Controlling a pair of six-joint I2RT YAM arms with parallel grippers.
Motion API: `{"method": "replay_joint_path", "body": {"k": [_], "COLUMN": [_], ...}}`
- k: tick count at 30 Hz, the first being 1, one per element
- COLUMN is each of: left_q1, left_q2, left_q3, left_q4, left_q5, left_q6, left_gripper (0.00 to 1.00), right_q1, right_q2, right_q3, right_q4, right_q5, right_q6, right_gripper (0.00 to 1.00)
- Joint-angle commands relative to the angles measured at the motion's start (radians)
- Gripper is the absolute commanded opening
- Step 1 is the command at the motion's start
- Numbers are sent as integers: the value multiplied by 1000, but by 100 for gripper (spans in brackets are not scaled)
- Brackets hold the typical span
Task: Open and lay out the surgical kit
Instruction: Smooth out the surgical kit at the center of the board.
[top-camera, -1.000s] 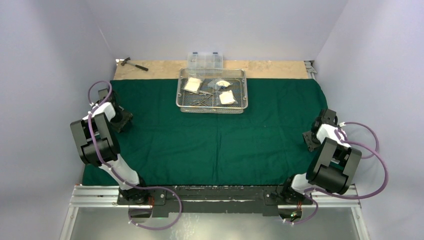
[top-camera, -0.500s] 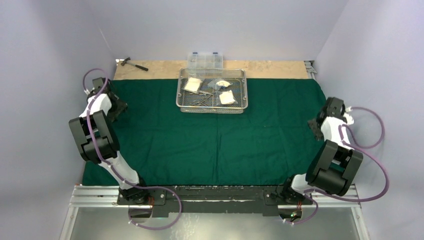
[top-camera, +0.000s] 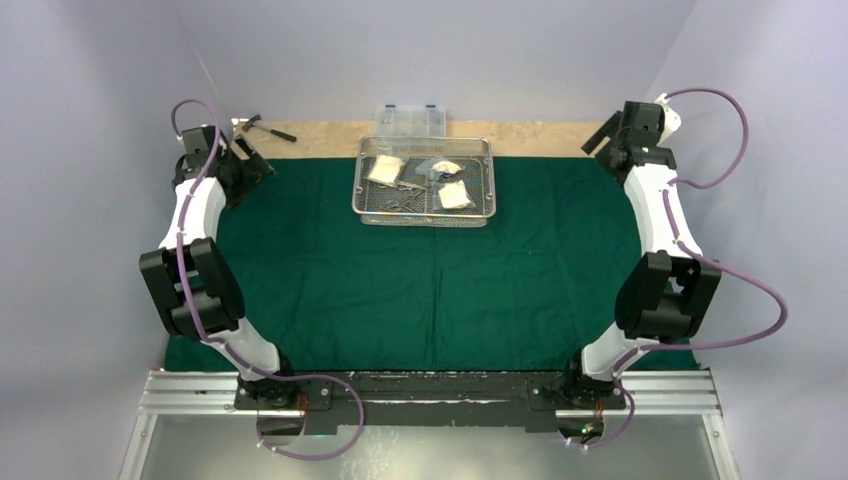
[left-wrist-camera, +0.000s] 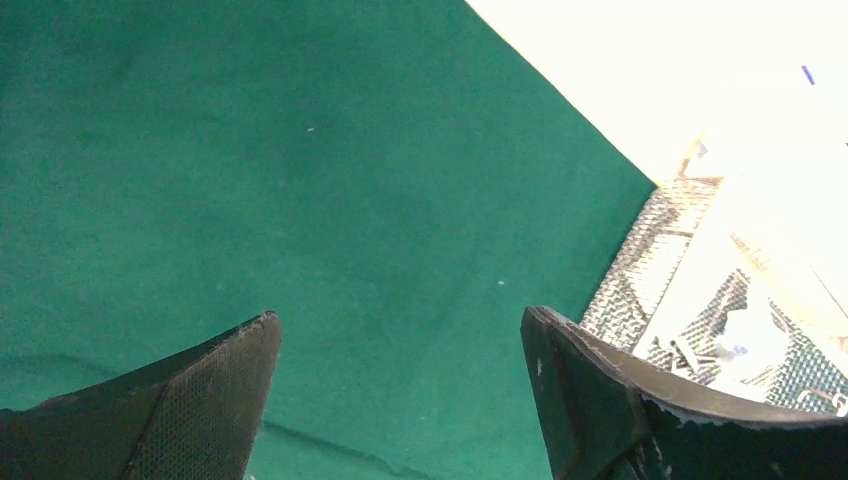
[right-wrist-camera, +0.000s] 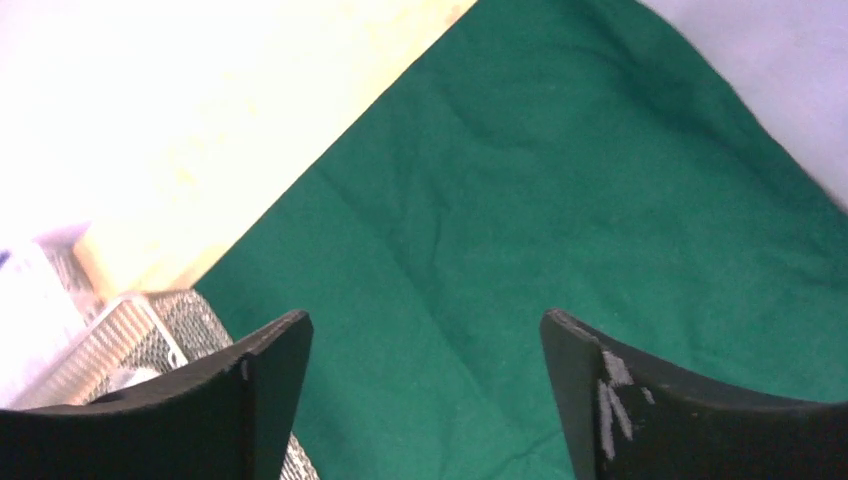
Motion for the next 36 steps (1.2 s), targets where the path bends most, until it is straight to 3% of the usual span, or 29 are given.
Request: {"method": "replay_joint_path", "body": {"k": [1,3,8,15,18,25,31,36], "left_q1": [-40,-50,-84,-158,-201,-311,-415,-480], "left_q2": [-91,-100,-96,-100,-90,-50,27,133], "left_q3": [43,41,34,71,101,145,134,158], "left_q4": [73,97,190,254,252,220,184,154], "left_q5": [7,16,23,-1,28,-25,-62,-157], "left_q6": [29,28,-28,-36,-10,28,29,18], "left_gripper": [92,92,91,89,89,88,84,78], "right_q1": [30,30,30,33,47,139,235,285], "right_q2": [30,48,60,105,113,117,160,235], "right_q3": [72,84,66,77,80,70,86,139], "right_q4": [36,56,118,140,141,154,96,32], "right_q5": [-95,-167,-310,-576,-629,-574,-313,-295], "right_q6": [-122,-146,-197,-223,-227,-224,-141,-231], "right_gripper": [95,99,98,81,79,78,76,71]}}
